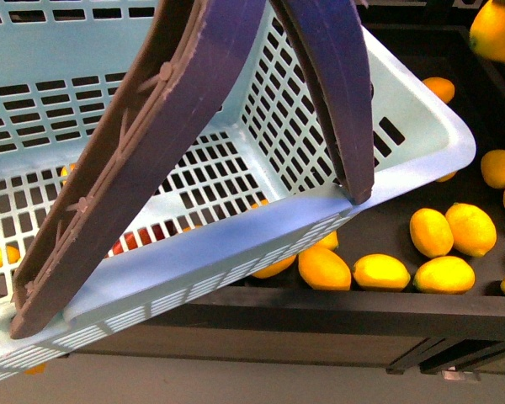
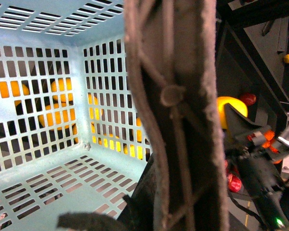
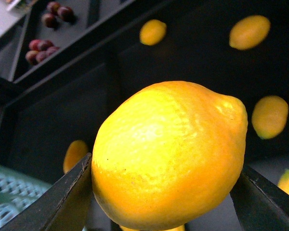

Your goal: Pick lemon and mango into basket

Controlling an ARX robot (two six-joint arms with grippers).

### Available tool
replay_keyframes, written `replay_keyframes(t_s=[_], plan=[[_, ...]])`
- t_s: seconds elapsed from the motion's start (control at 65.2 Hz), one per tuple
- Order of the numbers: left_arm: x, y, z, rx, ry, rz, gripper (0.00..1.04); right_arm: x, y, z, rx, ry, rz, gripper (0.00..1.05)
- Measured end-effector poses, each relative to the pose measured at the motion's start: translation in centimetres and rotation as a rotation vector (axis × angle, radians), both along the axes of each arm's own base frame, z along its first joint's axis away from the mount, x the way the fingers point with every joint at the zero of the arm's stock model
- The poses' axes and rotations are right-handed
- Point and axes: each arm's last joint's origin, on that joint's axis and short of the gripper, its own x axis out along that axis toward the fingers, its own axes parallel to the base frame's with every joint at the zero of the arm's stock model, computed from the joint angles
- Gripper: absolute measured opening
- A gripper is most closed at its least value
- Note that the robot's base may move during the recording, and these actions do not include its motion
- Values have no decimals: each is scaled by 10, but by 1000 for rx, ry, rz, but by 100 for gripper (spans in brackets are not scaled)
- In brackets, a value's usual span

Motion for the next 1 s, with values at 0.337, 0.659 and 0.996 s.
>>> replay_keyframes(t_s=[0.337, 0.659, 0.996], plan=[[0, 0, 0, 0, -1, 0, 4, -43, 54, 45, 67, -145, 225, 71], [0, 0, 0, 0, 0, 0, 5, -65, 103, 21, 102, -50, 370, 71], [0, 0, 0, 0, 0, 0, 5, -88, 136, 0, 100, 27, 492, 71]])
